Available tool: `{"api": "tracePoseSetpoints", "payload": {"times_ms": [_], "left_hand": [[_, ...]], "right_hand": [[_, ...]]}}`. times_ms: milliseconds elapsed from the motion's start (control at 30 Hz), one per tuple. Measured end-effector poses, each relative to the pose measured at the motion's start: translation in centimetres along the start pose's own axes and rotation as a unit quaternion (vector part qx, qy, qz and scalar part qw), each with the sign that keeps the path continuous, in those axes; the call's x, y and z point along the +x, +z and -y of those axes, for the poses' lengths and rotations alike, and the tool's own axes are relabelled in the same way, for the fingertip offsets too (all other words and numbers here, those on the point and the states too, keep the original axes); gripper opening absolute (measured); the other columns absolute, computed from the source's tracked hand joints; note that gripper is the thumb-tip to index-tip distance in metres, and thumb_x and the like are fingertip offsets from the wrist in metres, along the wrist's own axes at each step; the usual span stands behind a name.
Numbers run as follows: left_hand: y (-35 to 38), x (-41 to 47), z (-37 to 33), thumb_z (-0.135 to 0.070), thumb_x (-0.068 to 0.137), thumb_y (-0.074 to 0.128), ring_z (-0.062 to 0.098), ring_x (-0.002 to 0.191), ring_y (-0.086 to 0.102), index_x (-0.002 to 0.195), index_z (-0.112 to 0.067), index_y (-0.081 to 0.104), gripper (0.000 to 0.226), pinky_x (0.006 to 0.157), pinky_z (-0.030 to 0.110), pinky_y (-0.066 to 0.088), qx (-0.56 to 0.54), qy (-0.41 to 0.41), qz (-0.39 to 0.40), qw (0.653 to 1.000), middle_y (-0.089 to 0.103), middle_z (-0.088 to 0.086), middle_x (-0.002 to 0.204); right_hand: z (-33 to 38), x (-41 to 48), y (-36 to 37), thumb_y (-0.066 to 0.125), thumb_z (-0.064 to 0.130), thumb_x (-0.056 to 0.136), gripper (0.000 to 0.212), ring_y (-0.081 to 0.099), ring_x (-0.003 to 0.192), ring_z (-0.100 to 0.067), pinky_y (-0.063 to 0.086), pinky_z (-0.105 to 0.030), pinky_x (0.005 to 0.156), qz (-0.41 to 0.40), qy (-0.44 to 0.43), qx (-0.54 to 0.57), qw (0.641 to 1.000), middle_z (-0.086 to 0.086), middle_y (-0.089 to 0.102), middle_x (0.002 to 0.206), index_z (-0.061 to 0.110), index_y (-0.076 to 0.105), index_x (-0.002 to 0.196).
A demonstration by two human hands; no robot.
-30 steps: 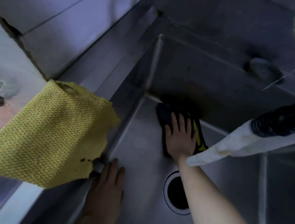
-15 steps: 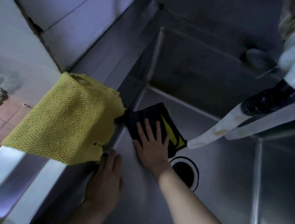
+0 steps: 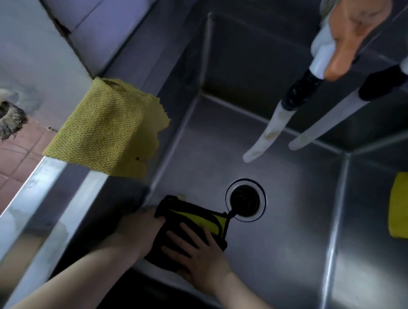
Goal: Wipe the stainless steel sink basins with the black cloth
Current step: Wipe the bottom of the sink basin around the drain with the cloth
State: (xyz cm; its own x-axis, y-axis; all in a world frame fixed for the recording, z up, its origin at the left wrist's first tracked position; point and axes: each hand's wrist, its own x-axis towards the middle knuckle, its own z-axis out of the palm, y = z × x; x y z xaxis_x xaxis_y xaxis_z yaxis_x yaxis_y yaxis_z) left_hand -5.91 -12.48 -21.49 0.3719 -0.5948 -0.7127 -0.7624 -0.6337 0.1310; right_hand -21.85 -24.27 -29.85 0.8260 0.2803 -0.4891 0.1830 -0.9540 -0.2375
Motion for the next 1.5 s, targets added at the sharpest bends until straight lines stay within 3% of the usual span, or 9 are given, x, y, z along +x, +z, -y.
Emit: {"api": "tracePoseSetpoints", "payload": {"times_ms": [200,300,433,600,800,1067,1167,1333,1500], "left_hand": [[0.9,2.1,-1.1,-0.011,0.08,0.056,0.032,0.118,0.047,0.135,-0.026,0.038,0.059,0.098,0.041,0.042,-0.126,0.003,-0.053,0.991,0.032,0.006,0.133],[1.1,2.7,-2.3,-0.014,0.08,0.058,0.033,0.113,0.051,0.138,-0.029,0.03,0.066,0.095,0.039,0.045,-0.216,-0.02,-0.086,0.972,0.038,0.01,0.127],[1.4,3.0,-3.9,-0.012,0.082,0.058,0.031,0.101,0.055,0.14,-0.031,0.025,0.069,0.09,0.032,0.046,-0.249,-0.033,-0.116,0.961,0.039,0.011,0.119],[1.5,3.3,-4.2,-0.011,0.085,0.052,0.029,0.105,0.054,0.131,-0.021,0.044,0.048,0.091,0.028,0.041,-0.221,-0.037,-0.086,0.971,0.047,0.01,0.118],[1.6,3.5,-7.6,-0.01,0.084,0.054,0.025,0.111,0.053,0.123,-0.02,0.052,0.04,0.09,0.026,0.039,-0.178,0.043,-0.02,0.983,0.056,0.008,0.121],[2.2,6.2,-16.7,-0.016,0.084,0.056,0.028,0.105,0.054,0.119,-0.019,0.05,0.035,0.083,0.039,0.05,-0.165,0.063,-0.077,0.981,0.054,0.006,0.119],[2.7,5.9,-18.7,-0.012,0.084,0.055,0.031,0.106,0.05,0.119,-0.019,0.045,0.038,0.087,0.041,0.048,-0.185,0.05,-0.09,0.977,0.046,0.009,0.12],[2.3,4.4,-19.1,-0.001,0.08,0.05,0.035,0.094,0.056,0.115,-0.019,0.049,0.039,0.082,0.04,0.048,-0.248,0.059,-0.094,0.962,0.048,0.012,0.113],[-0.6,1.2,-19.5,-0.004,0.076,0.052,0.023,0.082,0.06,0.095,-0.037,0.044,0.039,0.07,0.037,0.05,-0.285,0.124,-0.11,0.944,0.061,-0.001,0.095]], "right_hand": [[-0.9,-3.1,-0.2,0.042,0.055,0.084,0.06,0.027,0.14,-0.021,0.034,-0.049,0.106,-0.047,0.034,0.031,0.998,0.008,0.034,0.152,0.038,0.036,0.141],[-2.3,-3.2,-1.7,0.07,0.045,0.074,0.077,0.038,0.136,-0.029,0.033,-0.055,0.105,-0.105,0.117,0.114,0.981,-0.004,0.034,0.152,0.027,0.039,0.142],[-3.8,-3.0,-2.2,0.07,0.039,0.079,0.085,0.019,0.142,-0.036,0.015,-0.06,0.112,-0.085,0.206,0.146,0.964,-0.012,0.018,0.158,0.021,0.025,0.149],[-2.3,-3.5,-0.3,0.086,0.027,0.053,0.081,0.059,0.11,-0.029,0.049,-0.054,0.09,-0.108,0.208,0.123,0.964,-0.007,0.058,0.13,0.021,0.058,0.129],[-2.0,-8.4,1.9,0.079,0.017,0.056,0.065,0.052,0.094,-0.024,0.052,-0.04,0.066,-0.158,0.196,0.071,0.965,-0.002,0.056,0.11,0.024,0.062,0.119],[-8.6,-16.5,2.0,0.078,0.005,0.051,0.067,0.054,0.104,-0.031,0.046,-0.048,0.091,-0.115,0.288,0.036,0.95,-0.01,0.057,0.113,0.018,0.062,0.115],[-9.7,-16.7,1.5,0.07,0.005,0.065,0.056,0.049,0.112,-0.033,0.035,-0.047,0.103,-0.098,0.305,0.072,0.944,-0.009,0.055,0.117,0.016,0.057,0.119],[-8.9,-15.2,-0.3,0.077,0.038,0.069,0.091,0.039,0.12,-0.03,0.032,-0.039,0.106,-0.098,0.348,0.223,0.905,-0.009,0.047,0.125,0.022,0.026,0.143],[-8.4,-16.6,-2.9,0.067,0.048,0.078,0.05,0.036,0.117,-0.026,0.032,-0.036,0.102,-0.134,0.351,0.226,0.899,-0.003,0.04,0.118,0.027,0.058,0.123]]}}
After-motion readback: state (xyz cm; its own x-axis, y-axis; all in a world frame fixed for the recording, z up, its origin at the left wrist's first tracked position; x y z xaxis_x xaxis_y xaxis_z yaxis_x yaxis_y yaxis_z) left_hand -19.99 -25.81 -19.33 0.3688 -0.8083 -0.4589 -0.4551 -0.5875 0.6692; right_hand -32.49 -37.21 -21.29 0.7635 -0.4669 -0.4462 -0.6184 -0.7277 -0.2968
